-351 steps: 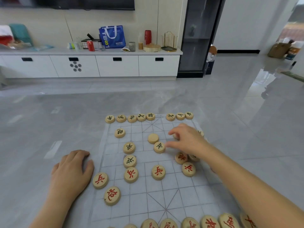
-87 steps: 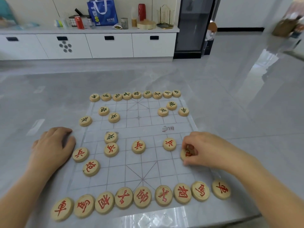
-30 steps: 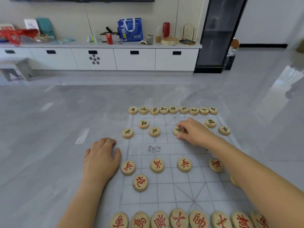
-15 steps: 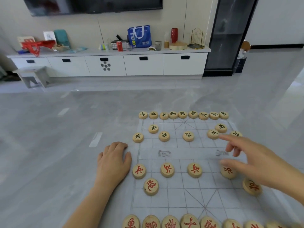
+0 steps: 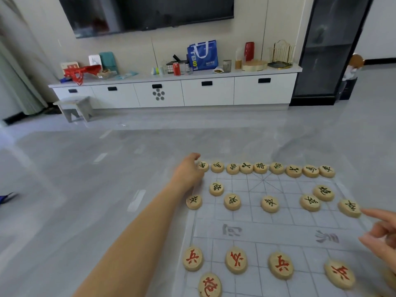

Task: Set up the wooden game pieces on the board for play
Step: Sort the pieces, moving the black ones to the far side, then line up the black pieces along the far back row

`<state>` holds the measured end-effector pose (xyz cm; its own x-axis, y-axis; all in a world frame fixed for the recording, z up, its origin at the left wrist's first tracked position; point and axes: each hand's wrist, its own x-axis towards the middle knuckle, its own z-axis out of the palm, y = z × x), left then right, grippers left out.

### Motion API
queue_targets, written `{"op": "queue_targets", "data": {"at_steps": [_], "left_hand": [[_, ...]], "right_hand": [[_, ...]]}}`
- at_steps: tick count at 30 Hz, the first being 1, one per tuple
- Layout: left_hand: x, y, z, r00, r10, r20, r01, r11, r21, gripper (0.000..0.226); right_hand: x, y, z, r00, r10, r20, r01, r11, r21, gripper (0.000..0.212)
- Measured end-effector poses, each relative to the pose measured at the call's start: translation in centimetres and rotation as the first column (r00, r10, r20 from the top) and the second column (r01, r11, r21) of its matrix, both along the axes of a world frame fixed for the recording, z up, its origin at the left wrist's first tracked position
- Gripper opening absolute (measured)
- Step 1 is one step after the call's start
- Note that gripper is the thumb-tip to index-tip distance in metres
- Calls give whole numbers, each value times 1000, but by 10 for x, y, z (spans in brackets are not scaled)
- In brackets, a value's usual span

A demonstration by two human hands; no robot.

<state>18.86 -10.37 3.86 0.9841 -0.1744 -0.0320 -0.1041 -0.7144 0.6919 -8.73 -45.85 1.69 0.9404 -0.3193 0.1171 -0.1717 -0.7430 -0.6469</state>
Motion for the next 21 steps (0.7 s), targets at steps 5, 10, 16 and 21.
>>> {"op": "queue_targets", "data": {"at_steps": [5,10,16,21], "left_hand": [[23,0,-9,998,-39,-42,42,997,61,51],[27,7,-13,1000,25,4,-25,998,58,51],[25,9,-19,997,-65,33,65,998,-4,63],[21,5,-33,984,-13,179,-11,991,131,60]], "right_hand": [[7,-38,-35,998,39,-46,-38,999,11,53],[16,-41,-49,999,30,-35,-31,999,-22,48],[58,71,47,994,109,10,-109,994,-21,29],[154,132,40,964,265,34,-260,960,-107,20]]}}
